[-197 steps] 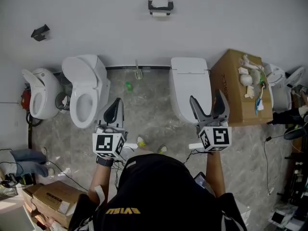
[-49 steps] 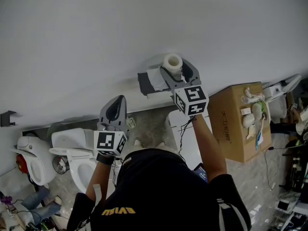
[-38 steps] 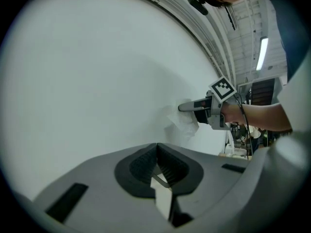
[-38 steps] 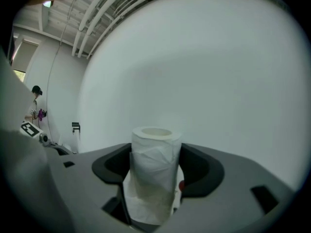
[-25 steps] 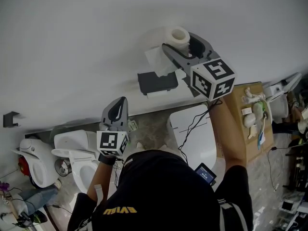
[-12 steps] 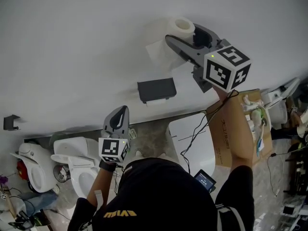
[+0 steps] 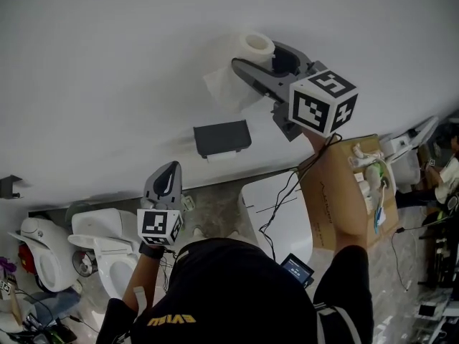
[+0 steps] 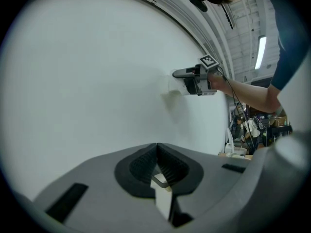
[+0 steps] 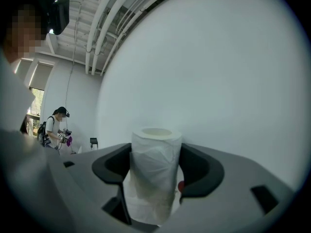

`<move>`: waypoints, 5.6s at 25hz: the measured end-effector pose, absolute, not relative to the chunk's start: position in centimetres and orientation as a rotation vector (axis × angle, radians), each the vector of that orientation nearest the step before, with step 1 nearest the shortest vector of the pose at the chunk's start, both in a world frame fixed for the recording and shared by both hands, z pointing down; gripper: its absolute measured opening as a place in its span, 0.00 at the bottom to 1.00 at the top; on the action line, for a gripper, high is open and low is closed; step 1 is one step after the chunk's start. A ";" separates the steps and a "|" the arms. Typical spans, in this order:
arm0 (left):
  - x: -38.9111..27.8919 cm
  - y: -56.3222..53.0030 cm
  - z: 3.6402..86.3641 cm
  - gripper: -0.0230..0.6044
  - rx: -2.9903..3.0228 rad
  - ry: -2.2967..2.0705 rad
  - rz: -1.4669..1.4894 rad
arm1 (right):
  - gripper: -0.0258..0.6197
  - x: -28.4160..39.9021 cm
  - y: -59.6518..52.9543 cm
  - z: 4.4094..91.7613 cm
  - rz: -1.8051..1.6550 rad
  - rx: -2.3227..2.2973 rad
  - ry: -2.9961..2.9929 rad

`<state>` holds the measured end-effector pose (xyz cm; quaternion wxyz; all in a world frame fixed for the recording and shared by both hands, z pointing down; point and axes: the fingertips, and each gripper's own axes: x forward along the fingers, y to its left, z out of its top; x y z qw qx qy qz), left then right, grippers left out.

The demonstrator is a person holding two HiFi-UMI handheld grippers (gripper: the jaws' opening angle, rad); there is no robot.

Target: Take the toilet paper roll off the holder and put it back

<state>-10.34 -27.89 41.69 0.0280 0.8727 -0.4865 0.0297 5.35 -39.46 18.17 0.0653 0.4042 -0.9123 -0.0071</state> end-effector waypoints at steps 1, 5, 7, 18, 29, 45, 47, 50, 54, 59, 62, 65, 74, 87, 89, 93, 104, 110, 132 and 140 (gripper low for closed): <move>-10.3 -27.8 41.9 0.05 2.692 -1.499 0.096 | 0.50 5.2 -39.5 18.3 -0.019 1.213 -2.751; -9.7 -27.8 42.2 0.05 2.695 -1.480 0.104 | 0.50 5.5 -39.5 18.1 -0.028 1.212 -2.741; -9.6 -27.9 42.1 0.05 2.695 -1.484 0.103 | 0.50 5.5 -39.5 17.9 -0.032 1.210 -2.744; -9.8 -27.8 42.1 0.05 2.687 -1.495 0.103 | 0.50 4.8 -39.4 18.0 -0.050 1.190 -2.748; -9.6 -28.0 41.6 0.05 2.677 -1.510 0.092 | 0.50 4.4 -39.7 19.6 -0.022 1.156 -2.748; -9.5 -28.4 42.3 0.05 2.672 -1.494 0.103 | 0.50 4.2 -39.5 26.0 0.082 1.169 -2.770; -9.3 -28.4 42.4 0.05 2.671 -1.493 0.103 | 0.50 4.2 -39.5 26.9 0.073 1.180 -2.761; -9.1 -28.4 42.5 0.05 2.671 -1.483 0.108 | 0.50 4.3 -39.4 28.2 0.081 1.187 -2.762; -9.1 -28.4 42.9 0.05 2.672 -1.476 0.128 | 0.50 4.2 -39.2 30.0 0.058 1.213 -2.761; -9.2 -28.6 42.9 0.05 2.669 -1.471 0.124 | 0.50 4.1 -39.2 33.1 0.025 1.249 -2.707; -9.0 -28.6 43.1 0.05 2.669 -1.465 0.128 | 0.50 4.3 -39.3 35.3 0.041 1.293 -2.680; -9.1 -28.6 43.2 0.05 2.668 -1.466 0.134 | 0.50 4.1 -39.1 37.4 0.053 1.324 -2.666; -9.3 -28.7 43.3 0.05 2.660 -1.470 0.138 | 0.50 4.0 -38.9 41.3 0.037 1.388 -2.628; -9.5 -28.8 43.5 0.05 2.658 -1.471 0.141 | 0.50 3.8 -38.8 44.0 0.047 1.399 -2.597; -9.5 -28.7 43.5 0.05 2.659 -1.469 0.137 | 0.50 3.7 -38.6 44.1 0.031 1.404 -2.592; -9.4 -28.6 43.5 0.05 2.662 -1.464 0.137 | 0.49 3.8 -38.6 44.3 0.040 1.420 -2.601; -9.2 -28.2 42.9 0.05 2.671 -1.456 0.125 | 0.49 3.7 -38.5 44.2 0.037 1.421 -2.601; -9.2 -28.1 43.1 0.05 2.669 -1.466 0.136 | 0.49 3.8 -38.5 44.1 0.040 1.417 -2.604; -9.1 -28.1 43.1 0.05 2.658 -1.471 0.125 | 0.75 3.5 -38.0 44.3 0.086 1.392 -2.605; -9.5 -27.4 44.4 0.05 2.630 -1.437 0.118 | 0.75 4.7 -36.7 44.0 0.081 1.463 -2.559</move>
